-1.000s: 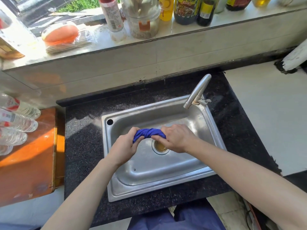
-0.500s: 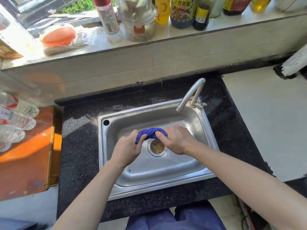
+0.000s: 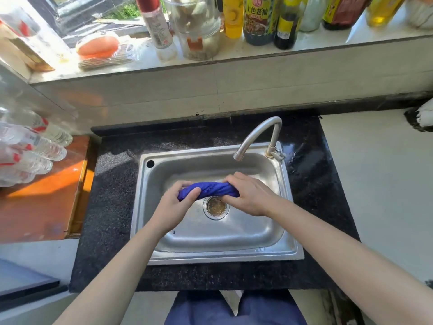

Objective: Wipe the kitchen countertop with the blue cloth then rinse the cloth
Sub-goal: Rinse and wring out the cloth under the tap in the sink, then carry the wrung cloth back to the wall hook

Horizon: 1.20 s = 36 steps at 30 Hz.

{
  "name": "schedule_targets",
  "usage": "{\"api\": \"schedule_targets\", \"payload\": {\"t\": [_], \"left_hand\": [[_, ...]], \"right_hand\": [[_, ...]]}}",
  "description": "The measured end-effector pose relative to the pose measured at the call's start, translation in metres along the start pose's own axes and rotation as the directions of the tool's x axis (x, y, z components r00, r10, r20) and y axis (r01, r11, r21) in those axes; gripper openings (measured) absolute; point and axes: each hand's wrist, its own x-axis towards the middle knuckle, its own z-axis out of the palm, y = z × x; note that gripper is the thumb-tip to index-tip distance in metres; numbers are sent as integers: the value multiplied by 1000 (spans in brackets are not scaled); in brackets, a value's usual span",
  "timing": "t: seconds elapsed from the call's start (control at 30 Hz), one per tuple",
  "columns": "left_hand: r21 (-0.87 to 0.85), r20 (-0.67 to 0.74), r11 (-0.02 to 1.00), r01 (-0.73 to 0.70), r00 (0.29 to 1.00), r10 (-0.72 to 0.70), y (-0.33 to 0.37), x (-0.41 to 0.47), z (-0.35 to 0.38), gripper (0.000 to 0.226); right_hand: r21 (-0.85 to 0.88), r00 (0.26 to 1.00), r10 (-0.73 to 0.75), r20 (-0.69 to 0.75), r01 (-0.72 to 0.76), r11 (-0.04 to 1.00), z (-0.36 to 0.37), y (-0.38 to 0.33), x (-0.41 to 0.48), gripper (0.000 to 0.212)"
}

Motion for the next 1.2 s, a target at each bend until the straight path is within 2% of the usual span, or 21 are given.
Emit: {"api": "schedule_targets", "payload": {"t": [0.1,0.17,0.23,0.3,0.4,0.5,0.57,0.63,0.7,0.77,0.87,0.93,1.0,1.1,1.13,1.2], "left_hand": [[-260,-33,959,109,992,-122,9,-9,-3,20],[-349,-41,929,122,988,-146,17,-11,-9,19],[-417,-50,902,110,988,-143,25,-13,-15,26],[-461,-41,883,86,992,-118,31,-19,-24,39],[-407,-14,911,59,997,-71,36,-32,-37,55],[-361,-1,932,15,1000,-16,34,-48,-50,56],[-317,-51,947,-56,998,42,32,-60,-60,52],[-226,-158,964,-141,982,107,28,-72,-72,50],[-149,-250,968,-205,954,163,21,-85,-88,48],[-125,-251,959,-255,943,218,10,-97,-103,44],[-174,-229,949,-264,948,221,-6,-110,-120,35],[-273,-251,927,-256,950,188,-8,-119,-129,28],[-335,-279,909,-247,948,155,-8,-127,-136,22],[-300,-335,919,-256,930,149,-9,-139,-145,17],[-277,-354,927,-252,924,145,-10,-143,-148,16],[-183,-395,954,-236,907,148,-12,-151,-154,21]], "right_hand": [[128,1000,-25,-12,27,991,3,1,0,39],[231,998,-32,-54,43,972,1,-5,0,46],[293,997,-42,-69,61,954,-2,-12,-1,42],[270,995,-59,-83,80,959,-7,-23,-6,32],[186,992,19,-128,5,983,-16,-47,-14,20],[254,982,134,-135,-97,962,-20,-78,-25,18],[301,976,162,-143,-113,947,-17,-102,-34,18],[302,973,173,-151,-121,946,-13,-126,-43,20],[193,976,166,-138,-138,971,-8,-145,-53,24],[15,982,139,-131,-138,990,-3,-161,-63,27],[-210,981,119,-153,-150,966,4,-181,-79,30],[-274,976,125,-176,-171,947,9,-189,-88,33],[-232,963,53,-263,-116,966,14,-193,-95,32],[-79,842,-144,-520,120,990,18,-203,-102,27],[-44,817,-164,-553,168,985,16,-207,-102,25],[3,813,-170,-557,207,978,8,-217,-98,21]]}}
